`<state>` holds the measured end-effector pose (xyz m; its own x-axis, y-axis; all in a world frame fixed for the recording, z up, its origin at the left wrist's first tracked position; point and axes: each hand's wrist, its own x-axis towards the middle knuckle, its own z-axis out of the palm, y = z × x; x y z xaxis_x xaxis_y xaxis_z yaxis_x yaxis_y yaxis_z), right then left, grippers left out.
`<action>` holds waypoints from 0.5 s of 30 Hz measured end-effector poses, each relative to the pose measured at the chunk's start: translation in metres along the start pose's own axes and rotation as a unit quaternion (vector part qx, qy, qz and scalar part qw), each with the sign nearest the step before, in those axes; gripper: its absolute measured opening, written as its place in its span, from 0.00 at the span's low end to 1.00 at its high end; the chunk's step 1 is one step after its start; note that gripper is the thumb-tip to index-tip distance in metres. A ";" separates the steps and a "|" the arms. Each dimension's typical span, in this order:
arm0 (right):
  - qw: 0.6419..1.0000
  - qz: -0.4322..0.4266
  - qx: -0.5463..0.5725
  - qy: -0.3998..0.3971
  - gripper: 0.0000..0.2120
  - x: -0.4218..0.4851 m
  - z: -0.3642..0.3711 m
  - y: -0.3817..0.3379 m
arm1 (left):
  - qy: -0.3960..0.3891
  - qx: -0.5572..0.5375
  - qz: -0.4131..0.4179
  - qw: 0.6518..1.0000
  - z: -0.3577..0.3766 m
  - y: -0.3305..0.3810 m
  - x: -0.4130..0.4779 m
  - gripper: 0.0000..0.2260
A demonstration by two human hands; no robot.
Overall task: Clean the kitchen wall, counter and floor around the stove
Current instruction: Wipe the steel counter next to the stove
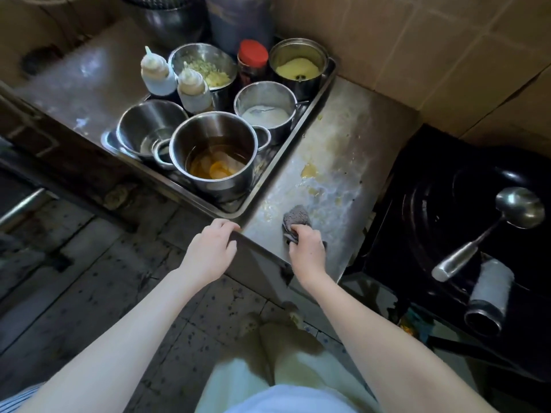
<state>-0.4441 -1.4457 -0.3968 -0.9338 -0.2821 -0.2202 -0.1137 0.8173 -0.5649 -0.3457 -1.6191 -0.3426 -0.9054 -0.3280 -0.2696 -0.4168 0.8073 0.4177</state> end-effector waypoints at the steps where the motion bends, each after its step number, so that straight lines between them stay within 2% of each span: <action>1: 1.000 -0.018 -0.004 -0.013 0.17 0.004 0.004 -0.005 | 0.002 -0.002 -0.006 1.000 -0.001 -0.001 -0.001 0.15; 8: 0.981 -0.159 -0.090 -0.064 0.23 0.031 0.025 -0.036 | 0.011 0.007 -0.031 0.999 -0.004 -0.008 -0.006 0.15; 11: 0.979 -0.163 -0.099 -0.068 0.24 0.040 0.023 -0.038 | 0.018 0.006 -0.036 0.999 -0.004 -0.006 -0.003 0.15; 15: 0.984 -0.148 -0.077 -0.061 0.20 0.044 0.011 -0.025 | 0.012 0.007 -0.032 0.999 -0.001 0.003 0.003 0.15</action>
<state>-0.4783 -1.4840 -0.4008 -0.8057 -0.5695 -0.1629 -0.4335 0.7544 -0.4929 -0.3498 -1.6178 -0.3412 -0.8789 -0.3903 -0.2742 -0.4725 0.7912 0.3883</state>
